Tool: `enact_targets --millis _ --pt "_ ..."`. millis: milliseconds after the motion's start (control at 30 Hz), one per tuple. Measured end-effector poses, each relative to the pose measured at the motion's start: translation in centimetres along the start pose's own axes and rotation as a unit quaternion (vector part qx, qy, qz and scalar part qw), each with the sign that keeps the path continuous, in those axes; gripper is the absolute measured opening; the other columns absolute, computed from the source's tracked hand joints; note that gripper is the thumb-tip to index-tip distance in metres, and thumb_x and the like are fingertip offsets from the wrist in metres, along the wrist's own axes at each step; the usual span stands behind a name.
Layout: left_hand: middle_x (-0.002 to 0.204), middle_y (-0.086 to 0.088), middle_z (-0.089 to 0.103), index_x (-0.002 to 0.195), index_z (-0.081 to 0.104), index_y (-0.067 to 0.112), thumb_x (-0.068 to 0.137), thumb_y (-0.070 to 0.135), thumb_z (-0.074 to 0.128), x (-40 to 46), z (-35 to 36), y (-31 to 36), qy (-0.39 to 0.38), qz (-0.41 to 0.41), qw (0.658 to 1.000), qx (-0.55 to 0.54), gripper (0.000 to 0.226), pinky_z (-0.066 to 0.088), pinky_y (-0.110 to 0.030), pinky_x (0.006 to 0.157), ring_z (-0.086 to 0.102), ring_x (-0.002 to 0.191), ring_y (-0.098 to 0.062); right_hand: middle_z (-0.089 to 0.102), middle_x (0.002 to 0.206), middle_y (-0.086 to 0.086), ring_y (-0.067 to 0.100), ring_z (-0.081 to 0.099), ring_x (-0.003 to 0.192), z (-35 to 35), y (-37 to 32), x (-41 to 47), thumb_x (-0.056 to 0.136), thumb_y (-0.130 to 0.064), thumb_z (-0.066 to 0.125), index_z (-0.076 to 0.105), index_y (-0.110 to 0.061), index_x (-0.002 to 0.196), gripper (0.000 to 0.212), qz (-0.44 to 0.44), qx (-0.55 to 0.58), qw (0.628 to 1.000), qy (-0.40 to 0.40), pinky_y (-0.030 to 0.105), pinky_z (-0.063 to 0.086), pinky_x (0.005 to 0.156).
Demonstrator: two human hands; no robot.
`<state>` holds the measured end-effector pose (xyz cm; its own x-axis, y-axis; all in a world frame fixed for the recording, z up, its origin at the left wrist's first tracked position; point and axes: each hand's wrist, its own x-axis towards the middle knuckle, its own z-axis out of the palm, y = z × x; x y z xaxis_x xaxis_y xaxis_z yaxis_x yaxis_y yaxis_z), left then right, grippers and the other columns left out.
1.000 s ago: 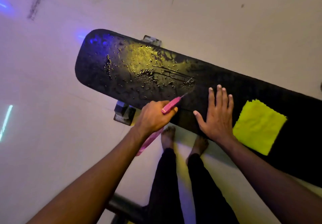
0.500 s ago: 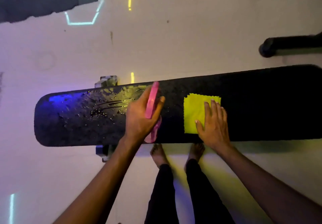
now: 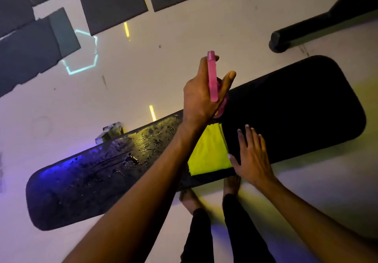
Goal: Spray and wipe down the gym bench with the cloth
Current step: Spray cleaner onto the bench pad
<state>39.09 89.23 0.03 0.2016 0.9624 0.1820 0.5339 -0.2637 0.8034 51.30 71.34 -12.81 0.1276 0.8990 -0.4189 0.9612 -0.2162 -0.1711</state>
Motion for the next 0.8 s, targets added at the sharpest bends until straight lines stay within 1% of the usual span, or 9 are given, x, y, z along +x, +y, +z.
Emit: enact_targets --millis 100,267,400,467,533,600,667,733,800 --pt "0.074 0.011 0.066 0.132 0.053 0.009 0.096 0.044 0.067 0.6 2.4 0.8 -0.010 0.014 1.000 -0.002 0.052 0.052 -0.016 0.066 0.070 0.066 -0.011 0.016 0.173 0.025 0.043 0.023 0.160 0.4 0.9 -0.4 0.095 -0.057 0.061 0.025 -0.005 0.165 0.094 0.015 0.006 1.000 0.001 0.058 0.024 0.128" --pt "0.081 0.005 0.073 0.133 0.049 0.009 0.094 0.049 0.068 -0.2 4.7 1.4 -0.062 0.026 0.997 0.030 0.059 0.059 -0.028 0.068 0.073 0.071 -0.015 0.012 0.174 0.024 0.043 0.020 0.161 0.9 2.2 -1.1 0.095 -0.054 0.063 0.021 -0.005 0.166 0.096 0.012 0.019 1.000 0.006 0.059 0.024 0.129" --pt "0.080 0.008 0.072 0.135 0.042 0.011 0.090 0.054 0.070 -0.4 4.9 1.1 -0.125 0.033 0.992 0.017 0.068 0.062 -0.033 0.067 0.070 0.070 -0.009 0.010 0.175 0.024 0.041 0.018 0.162 1.0 2.6 -1.2 0.097 -0.055 0.060 0.018 -0.005 0.167 0.095 0.009 0.022 1.000 0.008 0.058 0.022 0.130" --pt "0.093 0.007 0.075 0.142 0.037 0.015 0.088 0.055 0.073 -0.4 4.6 0.8 -0.166 0.030 0.986 -0.004 0.077 0.061 -0.030 0.077 0.072 0.083 -0.009 0.008 0.175 0.024 0.041 0.015 0.162 1.0 2.6 -1.4 0.099 -0.055 0.054 0.017 -0.006 0.167 0.092 0.006 0.021 1.000 0.008 0.058 0.021 0.131" --pt "0.117 0.001 0.073 0.152 0.031 0.017 0.086 0.053 0.075 -0.4 4.0 0.3 -0.202 0.032 0.979 -0.022 0.087 0.055 -0.019 0.092 0.070 0.106 -0.012 0.010 0.175 0.024 0.042 0.016 0.162 1.1 2.6 -1.6 0.101 -0.051 0.055 0.018 -0.006 0.167 0.089 0.010 0.030 0.999 0.009 0.057 0.021 0.131" --pt "0.139 -0.004 0.063 0.157 0.026 0.016 0.085 0.049 0.077 -0.6 3.1 -0.3 -0.218 0.049 0.975 -0.014 0.094 0.043 -0.006 0.097 0.062 0.121 -0.012 0.019 0.173 0.025 0.043 0.024 0.160 1.1 2.2 -1.8 0.100 -0.044 0.060 0.027 -0.004 0.165 0.083 0.024 0.049 0.998 0.018 0.057 0.025 0.129" --pt "0.145 -0.006 0.058 0.159 0.025 0.017 0.087 0.046 0.077 -1.4 1.6 -1.1 -0.214 0.047 0.976 0.009 0.094 0.039 -0.004 0.097 0.059 0.123 -0.009 0.037 0.165 0.027 0.045 0.040 0.151 1.2 1.6 -2.0 0.100 -0.035 0.062 0.043 -0.001 0.157 0.069 0.027 0.058 0.997 0.045 0.056 0.037 0.121" --pt "0.139 -0.005 0.062 0.157 0.030 0.019 0.089 0.048 0.074 -2.8 -0.1 -2.4 -0.197 0.019 0.980 0.025 0.087 0.042 -0.006 0.096 0.060 0.119 -0.006 0.054 0.151 0.027 0.045 0.056 0.135 1.4 0.5 -2.1 0.100 -0.031 0.057 0.055 0.001 0.148 0.057 0.022 0.062 0.996 0.062 0.054 0.048 0.109" --pt "0.125 -0.003 0.069 0.153 0.038 0.022 0.089 0.049 0.070 -4.7 -1.9 -4.1 -0.180 -0.031 0.982 0.041 0.075 0.050 -0.016 0.095 0.065 0.112 -0.009 0.062 0.134 0.025 0.043 0.061 0.120 1.4 -0.7 -2.1 0.100 -0.029 0.058 0.058 0.001 0.143 0.053 0.025 0.083 0.994 0.059 0.052 0.050 0.097"
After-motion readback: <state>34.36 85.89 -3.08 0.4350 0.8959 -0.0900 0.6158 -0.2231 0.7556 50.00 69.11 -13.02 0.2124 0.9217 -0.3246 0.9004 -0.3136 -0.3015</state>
